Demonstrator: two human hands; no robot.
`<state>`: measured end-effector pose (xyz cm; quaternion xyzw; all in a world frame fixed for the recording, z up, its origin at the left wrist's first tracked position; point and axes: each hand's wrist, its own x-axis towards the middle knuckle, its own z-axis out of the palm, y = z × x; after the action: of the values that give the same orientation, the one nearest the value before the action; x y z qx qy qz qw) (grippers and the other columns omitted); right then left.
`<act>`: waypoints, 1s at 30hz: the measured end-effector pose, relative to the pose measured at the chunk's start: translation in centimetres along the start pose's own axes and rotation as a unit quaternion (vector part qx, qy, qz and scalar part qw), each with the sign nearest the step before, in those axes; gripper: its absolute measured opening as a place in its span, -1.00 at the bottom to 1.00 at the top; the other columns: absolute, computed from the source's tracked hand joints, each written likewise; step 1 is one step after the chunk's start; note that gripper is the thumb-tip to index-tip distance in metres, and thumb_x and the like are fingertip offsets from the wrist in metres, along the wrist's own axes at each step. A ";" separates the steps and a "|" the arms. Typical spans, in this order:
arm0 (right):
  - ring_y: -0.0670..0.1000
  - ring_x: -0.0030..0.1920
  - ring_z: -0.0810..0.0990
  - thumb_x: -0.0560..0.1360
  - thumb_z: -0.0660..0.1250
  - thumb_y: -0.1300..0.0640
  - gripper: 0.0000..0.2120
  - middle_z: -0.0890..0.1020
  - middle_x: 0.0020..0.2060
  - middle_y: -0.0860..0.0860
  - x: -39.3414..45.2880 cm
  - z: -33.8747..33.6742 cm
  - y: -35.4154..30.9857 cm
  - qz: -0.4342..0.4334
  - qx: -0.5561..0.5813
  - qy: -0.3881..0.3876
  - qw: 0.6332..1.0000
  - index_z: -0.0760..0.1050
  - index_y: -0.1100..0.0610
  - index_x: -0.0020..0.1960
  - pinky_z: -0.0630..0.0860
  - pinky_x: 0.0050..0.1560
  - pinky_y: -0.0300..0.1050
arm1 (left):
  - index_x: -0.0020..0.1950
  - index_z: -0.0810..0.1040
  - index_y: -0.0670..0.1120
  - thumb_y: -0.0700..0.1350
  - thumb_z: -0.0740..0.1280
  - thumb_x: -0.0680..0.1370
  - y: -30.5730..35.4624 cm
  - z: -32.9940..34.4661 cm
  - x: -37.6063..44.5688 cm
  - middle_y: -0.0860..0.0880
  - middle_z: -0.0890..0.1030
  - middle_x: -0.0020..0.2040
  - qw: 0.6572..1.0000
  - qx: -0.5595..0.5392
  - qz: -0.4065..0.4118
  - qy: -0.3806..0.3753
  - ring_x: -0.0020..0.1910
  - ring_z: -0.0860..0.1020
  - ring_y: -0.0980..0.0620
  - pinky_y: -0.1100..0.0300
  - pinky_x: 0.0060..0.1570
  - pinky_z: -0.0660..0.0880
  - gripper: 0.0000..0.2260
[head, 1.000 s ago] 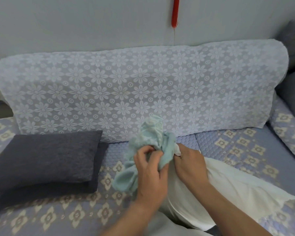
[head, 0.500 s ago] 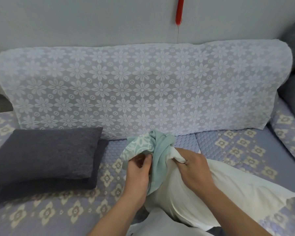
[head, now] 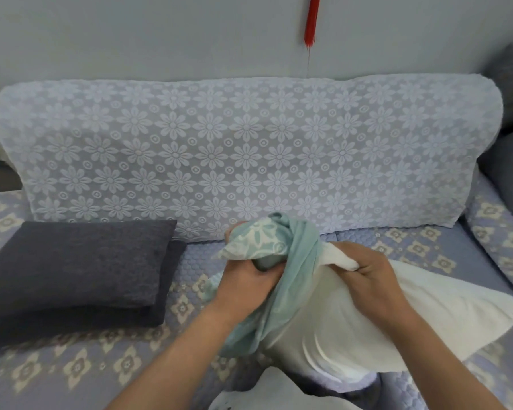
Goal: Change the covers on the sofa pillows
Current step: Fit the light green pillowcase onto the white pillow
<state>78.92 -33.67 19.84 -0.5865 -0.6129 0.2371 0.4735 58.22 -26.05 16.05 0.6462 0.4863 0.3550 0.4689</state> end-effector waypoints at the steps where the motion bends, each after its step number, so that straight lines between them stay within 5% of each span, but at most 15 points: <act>1: -0.15 -0.17 0.62 0.52 0.41 0.21 -0.72 0.67 -0.19 -0.14 0.3 -0.9 -0.3 0.006 0.012 0.000 1.000 0.68 -0.19 -0.01 0.46 -0.12 -0.32 | 0.33 0.45 0.11 0.26 0.54 0.34 0.4 0.6 -0.3 0.07 0.53 0.27 0.999 -0.001 -0.010 0.037 0.27 0.49 0.24 0.19 0.36 0.42 -0.37; 3: -0.19 -0.26 0.52 0.53 0.40 0.30 -0.56 0.58 -0.29 -0.17 0.7 -2.2 -0.5 0.016 0.002 -0.021 1.000 0.62 -0.30 -0.13 0.37 -0.19 -0.37 | 0.34 0.40 0.17 0.28 0.51 0.33 1.0 1.4 -1.0 0.09 0.47 0.28 0.999 -0.013 -0.019 0.035 0.32 0.46 0.15 0.08 0.40 0.41 -0.36; 6: -0.12 -0.27 0.50 0.55 0.37 0.20 -0.69 0.53 -0.30 -0.11 0.6 -3.1 -0.2 0.021 -0.021 -0.046 0.999 0.60 -0.24 -0.14 0.36 -0.21 -0.35 | 0.37 0.44 0.14 0.25 0.53 0.37 1.8 1.9 -2.1 0.13 0.51 0.28 1.000 -0.012 0.020 0.018 0.34 0.47 0.14 0.08 0.38 0.44 -0.38; 10: -0.16 -0.28 0.46 0.55 0.39 0.19 -0.78 0.49 -0.32 -0.12 -0.2 -2.4 0.7 0.027 -0.023 -0.047 0.998 0.61 -0.14 -0.11 0.34 -0.22 -0.36 | 0.25 0.43 0.11 0.05 0.39 0.52 4.0 1.0 -3.0 0.17 0.63 0.16 0.962 -0.247 0.020 0.118 0.22 0.59 0.17 0.30 0.16 0.52 -0.67; 13: -0.19 -0.29 0.46 0.54 0.40 0.22 -0.75 0.49 -0.32 -0.15 -0.4 -2.2 1.1 0.049 -0.013 -0.051 0.997 0.64 -0.16 -0.11 0.33 -0.23 -0.36 | 0.24 0.49 0.17 0.14 0.31 0.58 3.8 0.4 -1.6 0.14 0.65 0.12 0.980 -0.188 -0.007 0.062 0.17 0.62 0.12 0.07 0.22 0.55 -0.75; 16: -0.21 -0.28 0.48 0.53 0.41 0.26 -0.66 0.50 -0.32 -0.19 -0.3 -1.8 0.6 0.037 -0.008 -0.096 0.995 0.64 -0.22 -0.11 0.34 -0.20 -0.36 | -0.07 0.65 0.01 0.24 0.30 0.59 4.2 -0.3 0.6 0.03 0.71 -0.15 0.993 -0.093 -0.069 0.031 -0.11 0.66 0.07 -0.09 0.09 0.58 -0.67; 18: -0.21 -0.26 0.50 0.54 0.41 0.25 -0.62 0.52 -0.30 -0.22 -0.2 -1.3 0.2 0.032 -0.012 -0.119 0.992 0.61 -0.29 -0.13 0.34 -0.18 -0.37 | -0.37 0.45 -0.10 0.29 0.33 0.55 4.9 -1.0 1.8 -0.08 0.52 -0.40 0.987 -0.121 -0.067 0.078 -0.37 0.46 0.00 0.01 -0.18 0.47 -0.50; 21: -0.22 -0.25 0.52 0.55 0.40 0.26 -0.66 0.54 -0.29 -0.23 -0.2 -1.2 0.2 0.040 -0.010 -0.111 0.993 0.62 -0.22 -0.10 0.34 -0.17 -0.37 | -0.20 0.47 -0.10 0.35 0.38 0.47 4.9 -1.8 2.9 -0.13 0.49 -0.22 0.969 -0.236 -0.073 0.011 -0.20 0.43 -0.08 -0.11 -0.06 0.45 -0.50; 23: -0.20 -0.22 0.54 0.55 0.39 0.23 -0.75 0.58 -0.26 -0.21 -0.3 -1.5 0.5 0.044 -0.003 -0.095 0.994 0.66 -0.14 -0.04 0.37 -0.16 -0.33 | 0.00 0.51 -0.05 0.25 0.43 0.50 4.4 -1.9 2.3 -0.10 0.59 -0.09 0.978 -0.192 -0.057 -0.060 -0.06 0.52 -0.05 -0.10 0.13 0.49 -0.62; 25: -0.09 -0.18 0.59 0.52 0.37 0.14 -0.79 0.63 -0.21 -0.10 -0.3 -1.7 0.8 0.062 0.008 -0.078 0.995 0.68 -0.15 0.01 0.43 -0.14 -0.20 | 0.13 0.47 0.04 0.13 0.50 0.47 3.1 -1.9 1.4 -0.01 0.64 -0.09 0.984 -0.157 -0.035 -0.082 -0.06 0.54 0.01 0.06 0.07 0.48 -0.65; 30: -0.17 -0.23 0.53 0.53 0.38 0.19 -0.79 0.55 -0.27 -0.15 -0.4 -1.6 1.1 0.054 0.008 -0.096 0.994 0.68 -0.10 -0.01 0.38 -0.17 -0.28 | 0.07 0.45 0.25 0.26 0.50 0.29 1.4 -0.7 0.7 0.19 0.65 -0.03 0.994 -0.021 -0.055 -0.089 -0.04 0.62 0.18 0.03 0.11 0.54 -0.57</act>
<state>80.74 -34.28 19.47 -0.5895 -0.6209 0.3223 0.4038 58.19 -25.33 17.61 0.6375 0.4698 0.2796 0.5428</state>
